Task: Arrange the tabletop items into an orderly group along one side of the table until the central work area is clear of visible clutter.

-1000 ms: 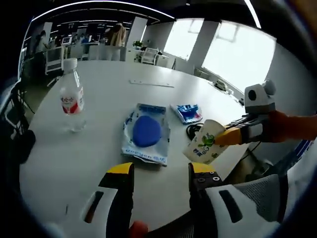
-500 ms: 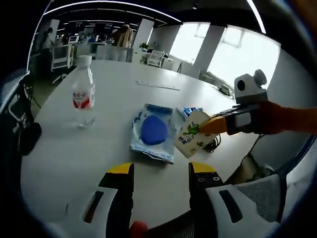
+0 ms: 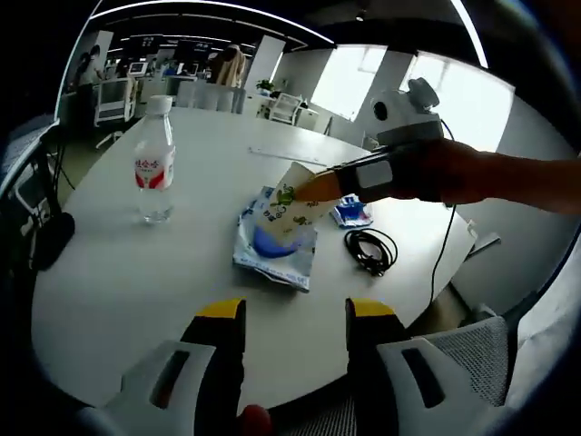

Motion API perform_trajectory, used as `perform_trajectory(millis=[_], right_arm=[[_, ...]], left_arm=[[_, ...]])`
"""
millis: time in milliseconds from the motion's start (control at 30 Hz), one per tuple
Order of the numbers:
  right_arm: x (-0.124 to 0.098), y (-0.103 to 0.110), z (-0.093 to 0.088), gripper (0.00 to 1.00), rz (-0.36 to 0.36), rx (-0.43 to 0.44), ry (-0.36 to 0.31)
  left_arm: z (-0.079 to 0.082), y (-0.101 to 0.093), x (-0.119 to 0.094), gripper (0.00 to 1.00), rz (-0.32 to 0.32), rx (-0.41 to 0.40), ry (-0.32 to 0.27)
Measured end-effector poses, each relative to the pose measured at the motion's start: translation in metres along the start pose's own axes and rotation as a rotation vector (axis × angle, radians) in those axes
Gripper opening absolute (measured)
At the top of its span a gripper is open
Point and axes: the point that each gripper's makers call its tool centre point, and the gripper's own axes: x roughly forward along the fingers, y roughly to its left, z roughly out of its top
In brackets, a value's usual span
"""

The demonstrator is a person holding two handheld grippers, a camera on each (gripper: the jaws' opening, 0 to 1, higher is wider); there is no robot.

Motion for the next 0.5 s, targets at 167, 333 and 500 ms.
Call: perform_trajectory(millis=[167, 333, 500], right_arm=[[0.016, -0.011, 0.008, 0.0, -0.011, -0.078, 0.054], [0.032, -0.021, 0.015, 0.0, -0.027, -0.17, 0.112], [0.052, -0.023, 0.023, 0.0, -0.026, -0.203, 0.141]], left_arm=[[0.004, 0.003, -0.002, 0.43, 0.002, 0.003, -0.009], [0.01, 0.006, -0.005, 0.43, 0.001, 0.002, -0.023], [0.012, 0.008, -0.006, 0.43, -0.003, -0.024, -0.039]])
